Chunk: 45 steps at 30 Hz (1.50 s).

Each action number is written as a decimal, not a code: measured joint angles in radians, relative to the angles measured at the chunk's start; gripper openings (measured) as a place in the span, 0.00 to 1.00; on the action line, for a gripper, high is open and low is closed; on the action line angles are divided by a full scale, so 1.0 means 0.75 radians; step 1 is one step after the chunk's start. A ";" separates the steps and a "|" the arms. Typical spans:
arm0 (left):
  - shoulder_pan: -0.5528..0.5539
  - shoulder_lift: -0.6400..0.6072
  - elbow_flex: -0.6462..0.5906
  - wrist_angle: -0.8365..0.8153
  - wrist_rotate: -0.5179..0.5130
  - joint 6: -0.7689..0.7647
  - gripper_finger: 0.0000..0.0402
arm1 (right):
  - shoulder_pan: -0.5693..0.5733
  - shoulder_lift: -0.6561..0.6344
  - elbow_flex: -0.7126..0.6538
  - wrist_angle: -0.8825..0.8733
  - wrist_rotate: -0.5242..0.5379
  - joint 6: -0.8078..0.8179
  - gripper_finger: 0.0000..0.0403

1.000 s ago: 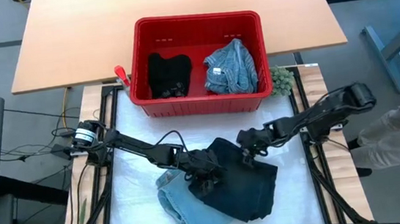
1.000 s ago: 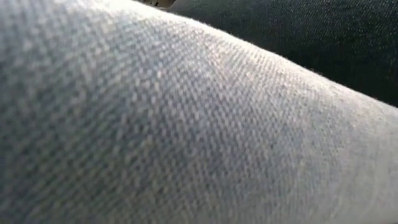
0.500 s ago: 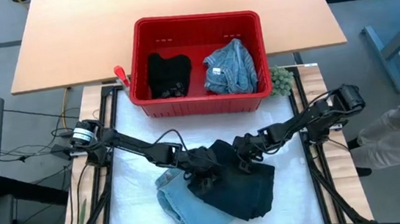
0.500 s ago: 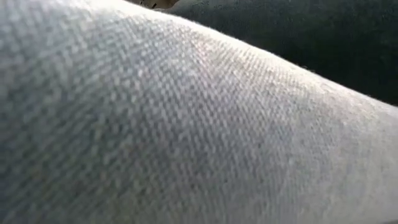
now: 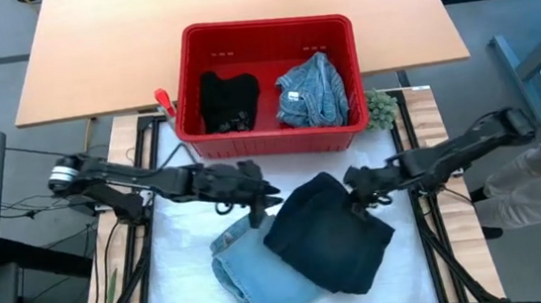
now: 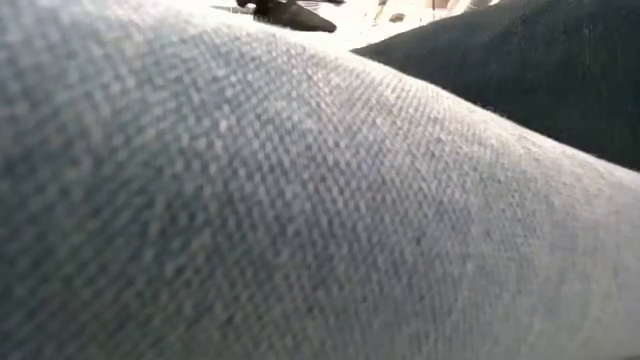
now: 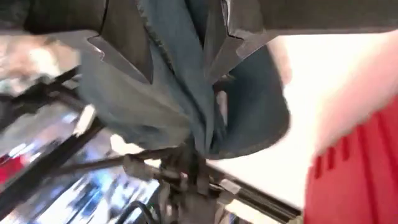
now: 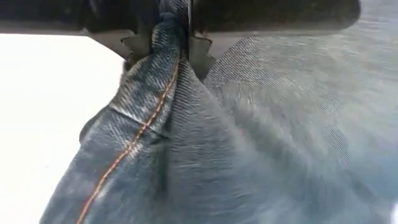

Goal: Fold Laundry from Bin
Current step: Stack the dark blue pants on top of the light blue pants

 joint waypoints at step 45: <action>-0.211 -0.783 -0.652 1.117 0.319 -0.215 0.32 | 0.378 1.037 0.599 1.377 0.497 1.217 0.16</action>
